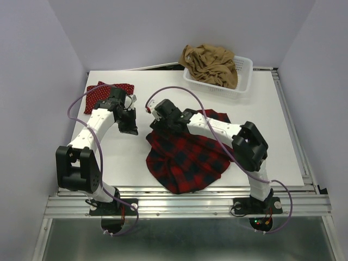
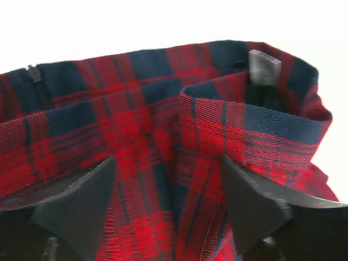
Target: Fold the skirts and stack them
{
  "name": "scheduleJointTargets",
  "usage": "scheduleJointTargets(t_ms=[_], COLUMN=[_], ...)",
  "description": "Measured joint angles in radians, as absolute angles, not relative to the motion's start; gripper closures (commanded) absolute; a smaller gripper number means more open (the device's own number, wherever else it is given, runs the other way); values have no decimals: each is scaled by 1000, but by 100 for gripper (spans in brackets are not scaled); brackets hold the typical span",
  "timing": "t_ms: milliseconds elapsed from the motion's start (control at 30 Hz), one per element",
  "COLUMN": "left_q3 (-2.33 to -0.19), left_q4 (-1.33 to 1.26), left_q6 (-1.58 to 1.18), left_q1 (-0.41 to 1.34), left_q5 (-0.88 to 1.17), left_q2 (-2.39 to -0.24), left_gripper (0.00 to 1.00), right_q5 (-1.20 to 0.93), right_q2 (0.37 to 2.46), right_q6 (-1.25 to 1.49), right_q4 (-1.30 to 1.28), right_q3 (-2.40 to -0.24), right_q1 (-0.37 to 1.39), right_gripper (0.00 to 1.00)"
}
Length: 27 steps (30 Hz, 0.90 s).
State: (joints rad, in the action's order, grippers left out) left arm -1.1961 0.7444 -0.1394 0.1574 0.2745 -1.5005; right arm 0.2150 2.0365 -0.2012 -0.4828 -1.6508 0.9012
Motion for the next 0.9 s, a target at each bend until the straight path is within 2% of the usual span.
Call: scheduleJointTargets(t_ms=[267, 433, 467, 533, 567, 667, 767, 800, 867, 900], left_q3=[-1185, -1185, -1185, -1185, -1185, -1185, -1185, -1185, -1185, -1185], left_q4=[739, 738, 738, 738, 738, 738, 738, 738, 737, 738], left_q6=[-139, -139, -140, -141, -140, -142, -144, -144, -146, -148], left_q1=[157, 157, 157, 157, 157, 157, 157, 157, 157, 157], left_q5=[289, 289, 290, 292, 294, 298, 301, 303, 308, 312], left_q2=[-1494, -1494, -1494, -1494, -1493, -1485, -1469, -1462, -1452, -1449], left_gripper=[99, 82, 71, 64, 58, 52, 43, 36, 36, 32], right_q5=[285, 327, 334, 344, 348, 362, 363, 359, 340, 330], right_q2=[1975, 1964, 1966, 1968, 1972, 1997, 2041, 2059, 2080, 2085], right_q6=[-275, -297, -300, -304, -307, -316, -320, -321, -323, -322], right_q4=[-481, -477, -479, -479, -478, -476, -476, -476, -478, -480], right_q3=[-1660, -1669, -1669, -1669, -1669, -1669, -1669, -1669, -1669, -1669], right_q1=[925, 926, 926, 925, 923, 911, 898, 892, 888, 883], right_gripper=[5, 0, 0, 0, 0, 0, 2, 6, 21, 37])
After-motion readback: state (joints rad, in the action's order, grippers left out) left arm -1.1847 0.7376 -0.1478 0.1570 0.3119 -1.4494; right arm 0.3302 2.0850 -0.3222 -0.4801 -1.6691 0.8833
